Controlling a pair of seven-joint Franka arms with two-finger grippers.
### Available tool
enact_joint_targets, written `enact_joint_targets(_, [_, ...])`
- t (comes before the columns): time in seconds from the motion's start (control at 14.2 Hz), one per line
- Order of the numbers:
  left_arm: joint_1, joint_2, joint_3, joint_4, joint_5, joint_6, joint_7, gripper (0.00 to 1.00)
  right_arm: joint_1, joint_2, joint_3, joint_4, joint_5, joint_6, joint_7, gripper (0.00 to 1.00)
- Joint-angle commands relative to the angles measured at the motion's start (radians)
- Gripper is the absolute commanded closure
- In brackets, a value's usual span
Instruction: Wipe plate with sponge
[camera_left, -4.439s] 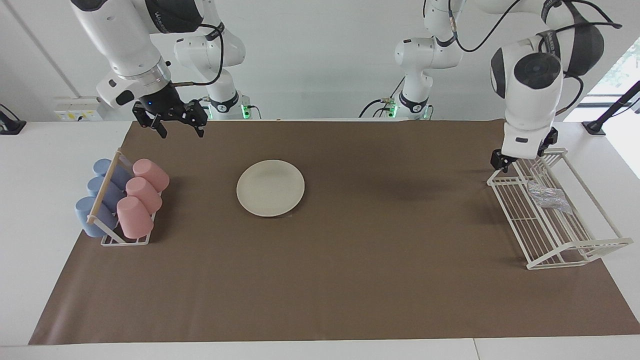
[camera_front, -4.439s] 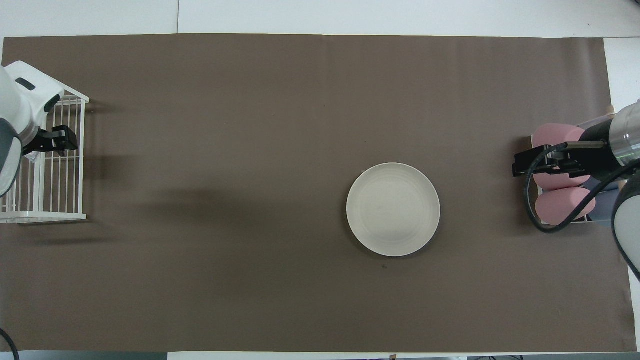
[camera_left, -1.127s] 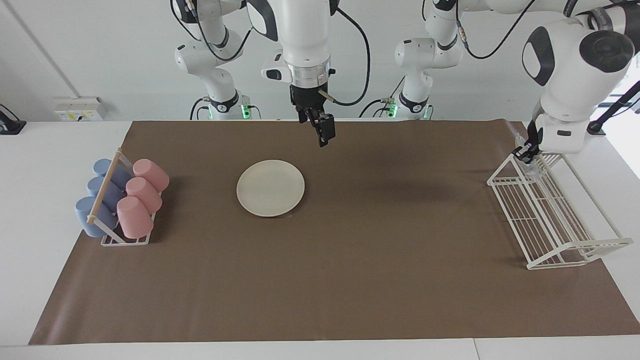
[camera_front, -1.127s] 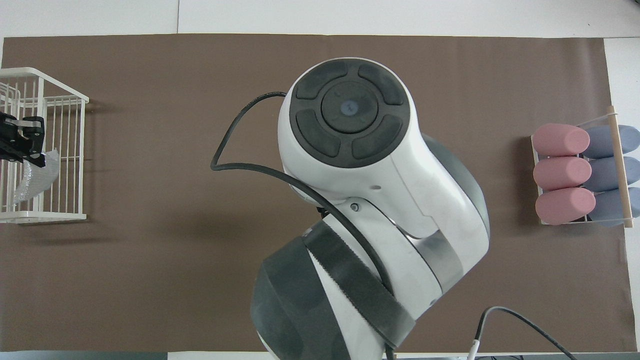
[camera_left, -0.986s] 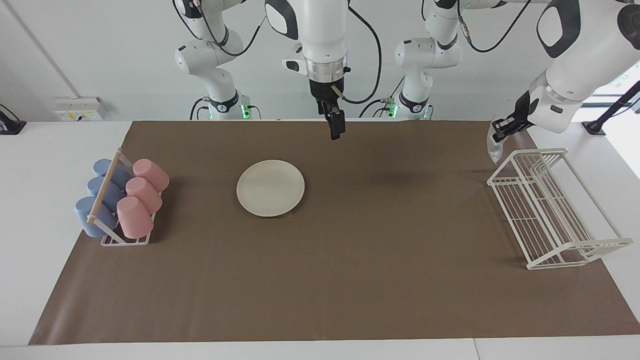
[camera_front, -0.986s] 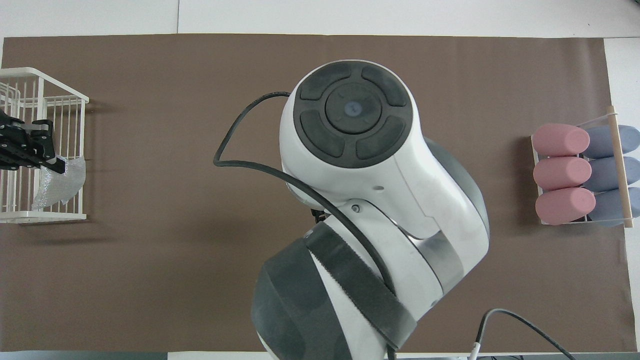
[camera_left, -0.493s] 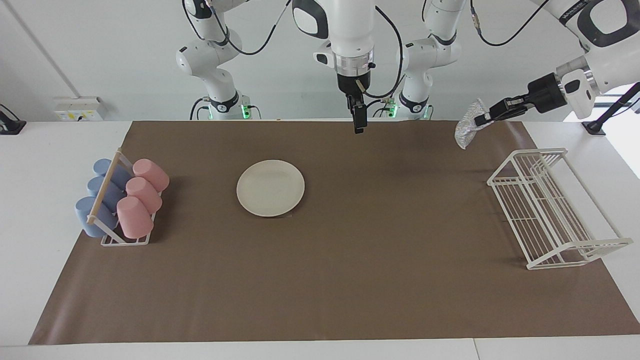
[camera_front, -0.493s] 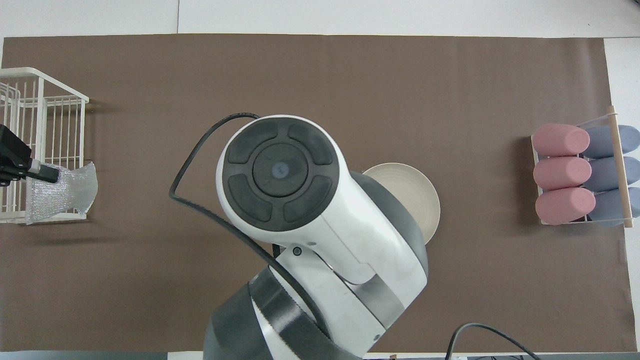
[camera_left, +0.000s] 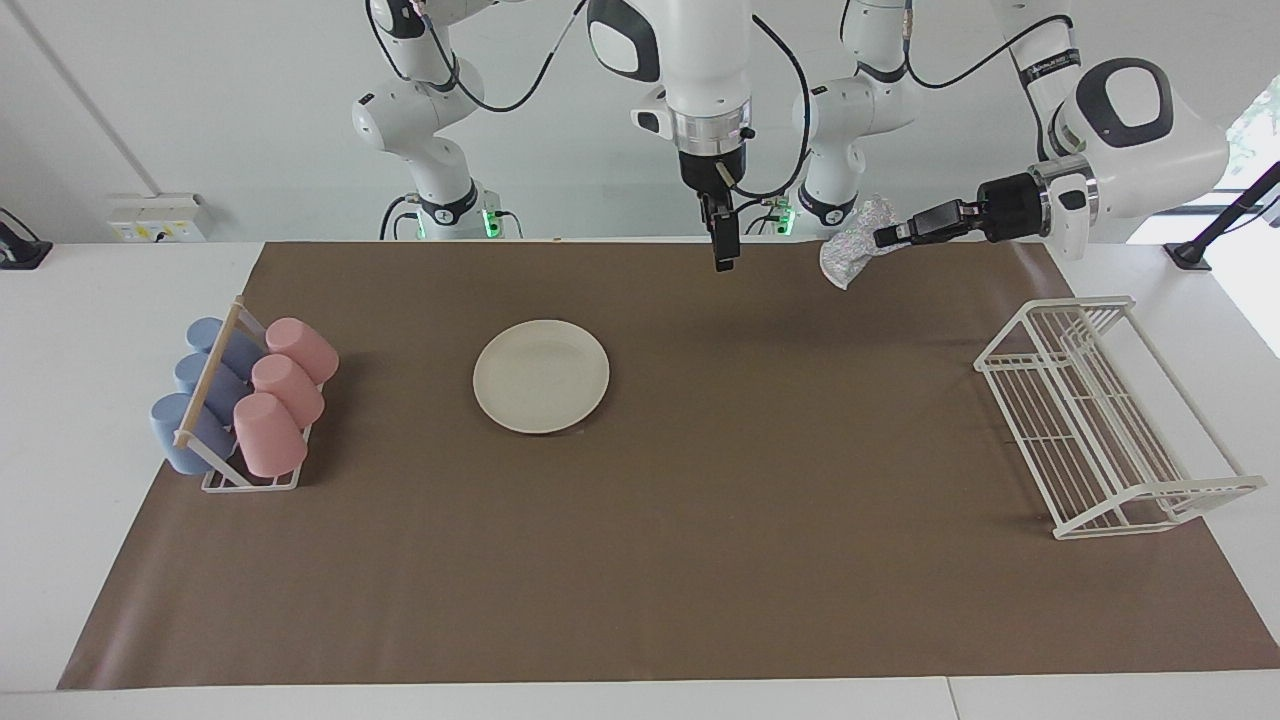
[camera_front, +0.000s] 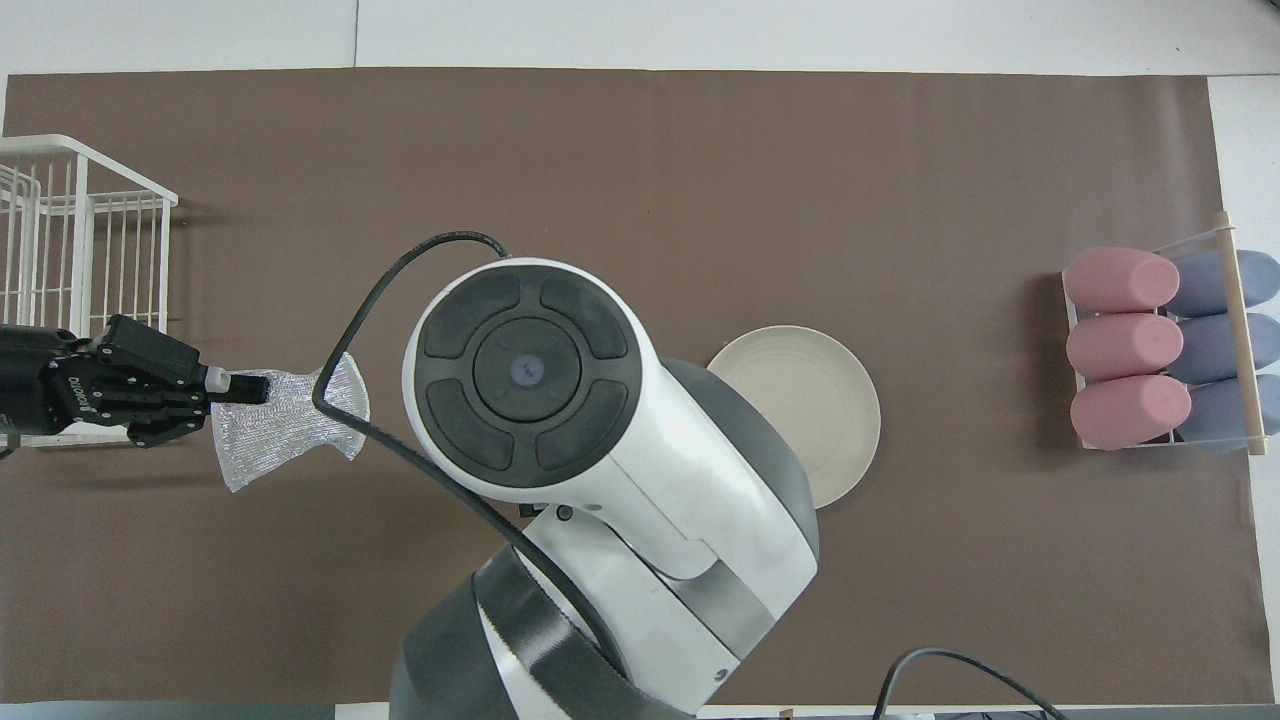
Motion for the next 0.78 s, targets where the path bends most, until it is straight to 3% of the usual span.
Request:
enact_joint_targets(0.0, [-0.014, -0.028, -0.003, -0.104, -0.103, 0.024, 0.077, 1.00, 0.000, -0.011, 0.001, -0.039, 0.022, 0.079, 0.042, 0.00])
enact_joint_targets(0.49, [-0.104, -0.008, -0.005, -0.227, -0.264, 0.062, 0.280, 1.00, 0.072, -0.072, 0.001, -0.226, 0.058, 0.357, 0.080, 0.00])
enact_joint_targets(0.7, [-0.113, -0.007, -0.005, -0.236, -0.274, 0.062, 0.292, 1.00, 0.075, -0.083, 0.001, -0.246, 0.062, 0.368, 0.095, 0.00])
